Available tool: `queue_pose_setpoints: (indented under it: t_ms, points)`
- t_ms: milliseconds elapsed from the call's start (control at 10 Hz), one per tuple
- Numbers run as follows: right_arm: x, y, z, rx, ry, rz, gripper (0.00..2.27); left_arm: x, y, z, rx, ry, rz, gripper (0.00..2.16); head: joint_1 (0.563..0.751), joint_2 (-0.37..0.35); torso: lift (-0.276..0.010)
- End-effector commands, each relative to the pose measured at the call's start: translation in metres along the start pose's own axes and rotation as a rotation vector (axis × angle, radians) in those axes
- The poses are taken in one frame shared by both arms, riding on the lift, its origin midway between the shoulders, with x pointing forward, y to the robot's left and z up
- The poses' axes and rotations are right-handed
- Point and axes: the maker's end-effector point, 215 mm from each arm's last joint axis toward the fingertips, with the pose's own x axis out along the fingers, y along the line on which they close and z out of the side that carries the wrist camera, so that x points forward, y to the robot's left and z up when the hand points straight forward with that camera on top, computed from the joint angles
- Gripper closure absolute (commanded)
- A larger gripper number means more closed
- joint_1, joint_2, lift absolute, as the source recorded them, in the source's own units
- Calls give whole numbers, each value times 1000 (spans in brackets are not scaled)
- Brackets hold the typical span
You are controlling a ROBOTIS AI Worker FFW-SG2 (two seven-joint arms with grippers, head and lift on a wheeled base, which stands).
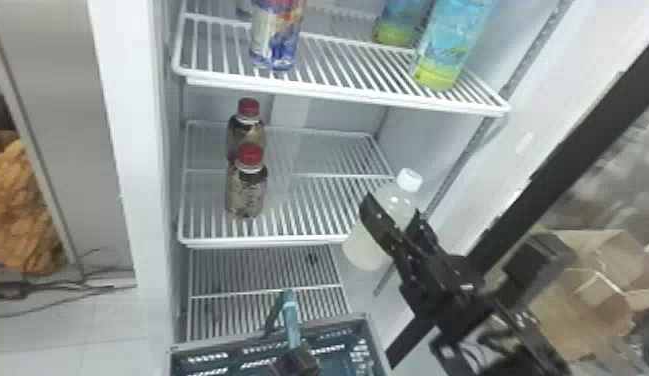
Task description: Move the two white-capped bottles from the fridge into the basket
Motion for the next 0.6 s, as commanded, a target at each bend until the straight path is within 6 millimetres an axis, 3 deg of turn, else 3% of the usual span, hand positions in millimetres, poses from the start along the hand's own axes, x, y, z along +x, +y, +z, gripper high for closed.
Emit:
queue_pose_setpoints:
  t_ms: [0,200,500]
  points:
    - [-26,10,-3,17,61,2,791,-2,1,0,-4,-5,1,1119,695,-350,-260]
    - [-42,29,-5,35,109,36,791,-2,1,0,-2,-4,1,1119,695,-350,-260]
    - [-60,51,-37,92,231,75,791,-4,1,0,-5,-7,2,1119,695,-350,-260]
